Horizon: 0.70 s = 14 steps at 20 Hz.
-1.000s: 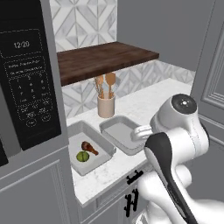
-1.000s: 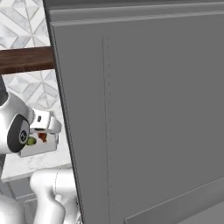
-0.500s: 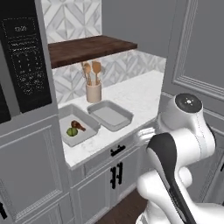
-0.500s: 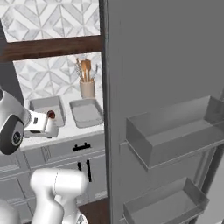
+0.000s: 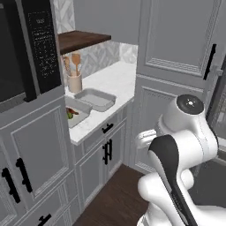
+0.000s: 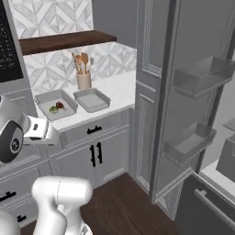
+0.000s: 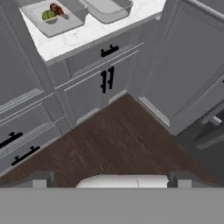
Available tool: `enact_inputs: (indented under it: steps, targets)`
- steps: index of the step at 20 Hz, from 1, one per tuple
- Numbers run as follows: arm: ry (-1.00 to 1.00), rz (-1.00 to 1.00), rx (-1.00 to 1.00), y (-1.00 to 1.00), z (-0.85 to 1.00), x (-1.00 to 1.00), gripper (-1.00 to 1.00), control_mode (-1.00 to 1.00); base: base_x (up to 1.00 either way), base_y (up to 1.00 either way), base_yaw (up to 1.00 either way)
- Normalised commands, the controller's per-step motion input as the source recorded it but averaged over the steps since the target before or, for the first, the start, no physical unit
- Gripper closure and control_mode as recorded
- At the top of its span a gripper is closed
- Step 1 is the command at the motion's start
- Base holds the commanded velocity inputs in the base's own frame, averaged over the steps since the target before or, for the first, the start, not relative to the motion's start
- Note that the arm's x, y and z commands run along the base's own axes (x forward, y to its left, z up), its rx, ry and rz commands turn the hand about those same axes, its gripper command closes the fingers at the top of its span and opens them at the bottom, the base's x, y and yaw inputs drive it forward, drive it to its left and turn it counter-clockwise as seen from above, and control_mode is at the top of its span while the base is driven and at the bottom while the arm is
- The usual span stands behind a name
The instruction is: Place one lime and one chicken drumstick in each tupperware on the nearby counter, to pack two identical lunches.
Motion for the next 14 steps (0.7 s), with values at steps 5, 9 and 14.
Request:
enact_inputs:
  steps: [5,9,14]
  targets:
    - [0.00,0.00,0.00,0.00,0.00,0.00,-1.00,1.00,-0.92,-0.01,-0.52]
    - [0.00,0.00,0.00,0.00,0.00,0.00,-1.00,1.00,-0.38,-0.18,-0.57]
    - [0.00,0.00,0.00,0.00,0.00,0.00,-1.00,1.00,0.00,-0.28,-0.62]
